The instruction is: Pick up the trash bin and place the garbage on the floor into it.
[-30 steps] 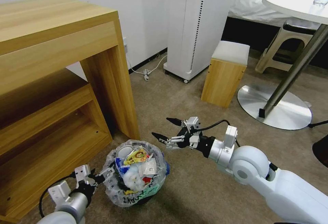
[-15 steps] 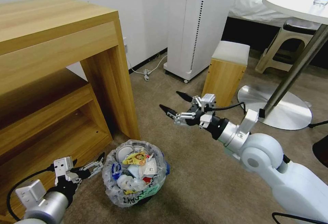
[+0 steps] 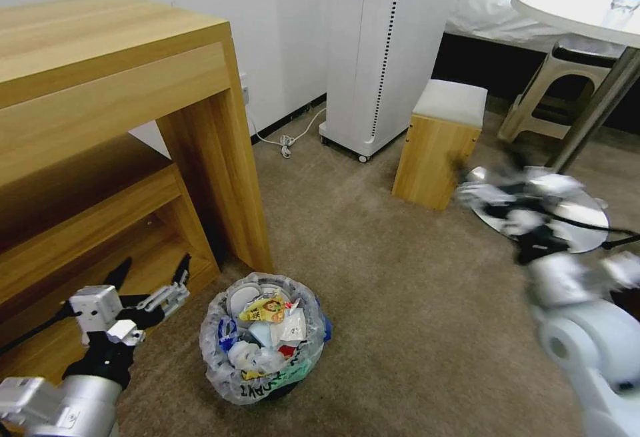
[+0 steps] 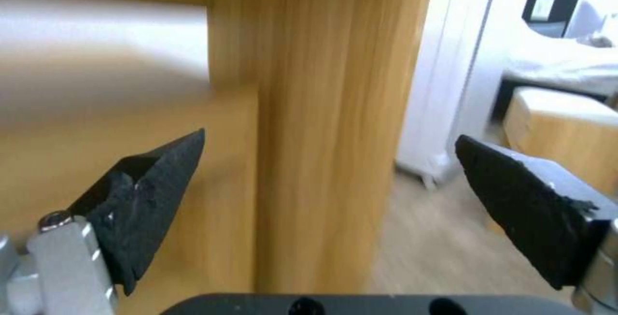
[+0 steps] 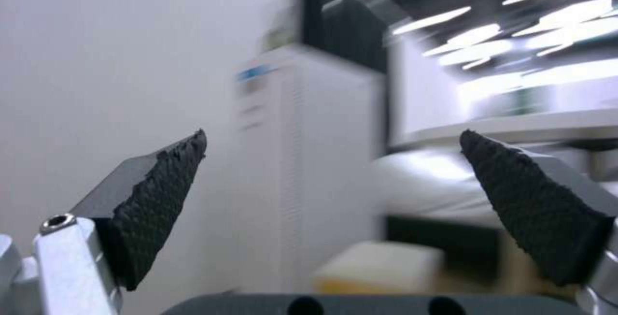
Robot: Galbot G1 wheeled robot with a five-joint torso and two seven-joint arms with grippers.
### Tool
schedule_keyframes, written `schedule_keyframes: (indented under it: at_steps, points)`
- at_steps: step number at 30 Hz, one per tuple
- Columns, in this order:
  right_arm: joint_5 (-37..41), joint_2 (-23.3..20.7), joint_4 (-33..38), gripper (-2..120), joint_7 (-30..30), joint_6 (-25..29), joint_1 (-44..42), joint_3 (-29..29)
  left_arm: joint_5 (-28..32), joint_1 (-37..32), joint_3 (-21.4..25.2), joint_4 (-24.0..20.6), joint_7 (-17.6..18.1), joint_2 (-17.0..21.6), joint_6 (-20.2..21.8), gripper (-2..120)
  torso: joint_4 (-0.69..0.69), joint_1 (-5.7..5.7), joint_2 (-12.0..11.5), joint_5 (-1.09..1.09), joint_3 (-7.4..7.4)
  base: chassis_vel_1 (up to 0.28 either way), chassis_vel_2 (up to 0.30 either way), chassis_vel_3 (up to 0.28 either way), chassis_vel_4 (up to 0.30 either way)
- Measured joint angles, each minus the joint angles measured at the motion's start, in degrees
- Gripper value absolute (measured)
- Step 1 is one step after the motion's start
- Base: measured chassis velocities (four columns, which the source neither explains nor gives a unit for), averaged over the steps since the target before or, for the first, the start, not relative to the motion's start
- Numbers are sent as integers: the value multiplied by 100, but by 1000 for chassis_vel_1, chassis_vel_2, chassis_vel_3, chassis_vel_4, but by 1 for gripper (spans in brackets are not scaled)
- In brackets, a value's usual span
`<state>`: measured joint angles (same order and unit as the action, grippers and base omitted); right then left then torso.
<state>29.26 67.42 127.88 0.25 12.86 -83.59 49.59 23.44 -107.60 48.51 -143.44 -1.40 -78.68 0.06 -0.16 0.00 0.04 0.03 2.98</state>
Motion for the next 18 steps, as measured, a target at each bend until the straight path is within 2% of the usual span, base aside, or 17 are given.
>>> schedule_keyframes:
  at_steps: [1, 3, 4, 5, 7, 8, 9, 11, 12, 18]
  points:
    - [-166, 257, -10, 100, 92, 236, -182, 160, -248, 84, 50, 0, -32, -63, -255, 100, -1, 0, 0, 0, 0, 0, 0, 0, 0]
    - [-197, 304, -14, 100, 106, 281, -214, 185, -281, 96, 56, 0, -34, -77, -297, 100, -3, 0, 0, 0, 0, 0, 0, 0, 0]
    - [-557, 632, -39, 100, 227, 651, -507, 342, -427, 128, 60, 3, -30, -208, -486, 100, 1, 0, 0, -2, 0, 0, 0, 0, 0]
    - [-791, 771, -60, 100, 247, 827, -663, 395, -461, 128, 44, 7, 8, -295, -561, 100, 1, 0, 0, -3, 0, 0, 0, 0, 0]
    - [-843, 798, -65, 100, 247, 866, -693, 404, -484, 128, 33, 7, 20, -322, -590, 100, 1, 0, 0, -2, 0, 0, 0, 0, 0]
    - [-1264, 1060, -141, 100, 277, 1356, -1012, 444, -926, 142, -49, 16, 169, -552, -929, 100, 3, 0, 0, -3, 0, 0, 0, 0, 0]
    - [-1344, 1167, -186, 100, 260, 1557, -1167, 474, -1259, 205, -65, 89, 201, -654, -1171, 100, 3, 0, 0, -1, 0, 0, 0, 0, 0]
    - [-1346, 1209, -218, 100, 187, 1650, -1233, 507, -1359, 241, -76, 129, 227, -692, -1265, 100, 2, 0, 0, -2, 0, 0, 0, 0, 0]
    - [-1392, 1314, -338, 100, -25, 1829, -1332, 645, -1501, 308, -139, 205, 348, -779, -1419, 100, 1, 0, 0, -5, 0, 0, 0, 0, 0]
    - [-1391, 1464, -662, 100, -93, 2145, -1531, 832, -1884, 315, -210, 379, 539, -965, -1765, 100, 2, 0, 0, -3, 1, 0, 0, 0, 0]
